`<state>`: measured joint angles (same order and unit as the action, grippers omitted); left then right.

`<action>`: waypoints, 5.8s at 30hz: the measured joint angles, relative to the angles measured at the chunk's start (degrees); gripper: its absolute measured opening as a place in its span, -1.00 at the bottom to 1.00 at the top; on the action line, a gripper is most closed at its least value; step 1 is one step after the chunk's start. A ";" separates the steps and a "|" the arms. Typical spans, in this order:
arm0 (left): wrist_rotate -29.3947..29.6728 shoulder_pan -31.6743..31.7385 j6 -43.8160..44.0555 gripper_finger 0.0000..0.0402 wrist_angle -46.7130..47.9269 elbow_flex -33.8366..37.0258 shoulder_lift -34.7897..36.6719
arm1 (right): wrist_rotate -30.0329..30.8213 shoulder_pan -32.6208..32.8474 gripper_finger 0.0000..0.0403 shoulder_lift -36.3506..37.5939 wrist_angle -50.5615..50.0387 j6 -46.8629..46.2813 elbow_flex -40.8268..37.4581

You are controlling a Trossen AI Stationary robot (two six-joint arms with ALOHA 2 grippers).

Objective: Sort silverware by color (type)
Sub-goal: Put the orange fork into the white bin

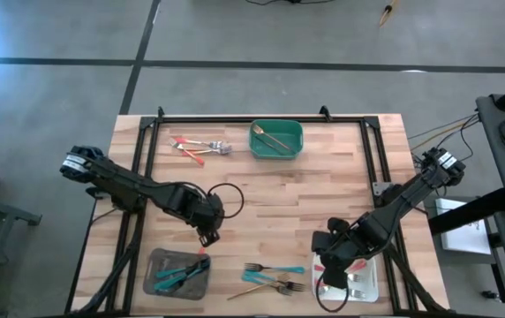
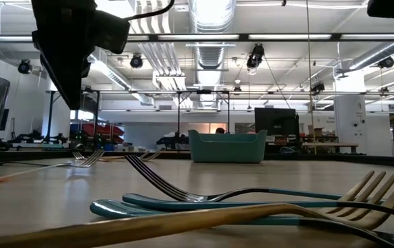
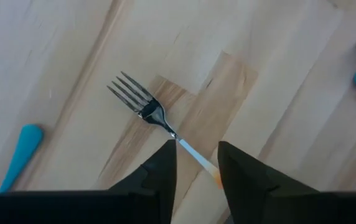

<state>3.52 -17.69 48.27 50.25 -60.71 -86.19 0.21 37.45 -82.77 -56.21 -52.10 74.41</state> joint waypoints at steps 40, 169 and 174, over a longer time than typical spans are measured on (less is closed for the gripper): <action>1.27 -1.49 11.08 -0.43 -5.35 3.10 -12.13 | 1.35 0.02 -0.48 0.05 -0.66 4.34 0.00; 19.12 26.23 -12.98 -1.00 -41.17 -12.69 2.54 | 10.69 -46.72 -0.29 -0.94 53.85 17.50 -0.87; 19.07 26.25 -13.04 -1.00 -40.93 -12.66 2.56 | 10.94 -46.73 -0.38 -1.71 54.13 16.09 -0.87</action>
<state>22.60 8.56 35.23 9.32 -73.36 -83.64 11.15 -9.28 -84.48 -2.07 -36.01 73.54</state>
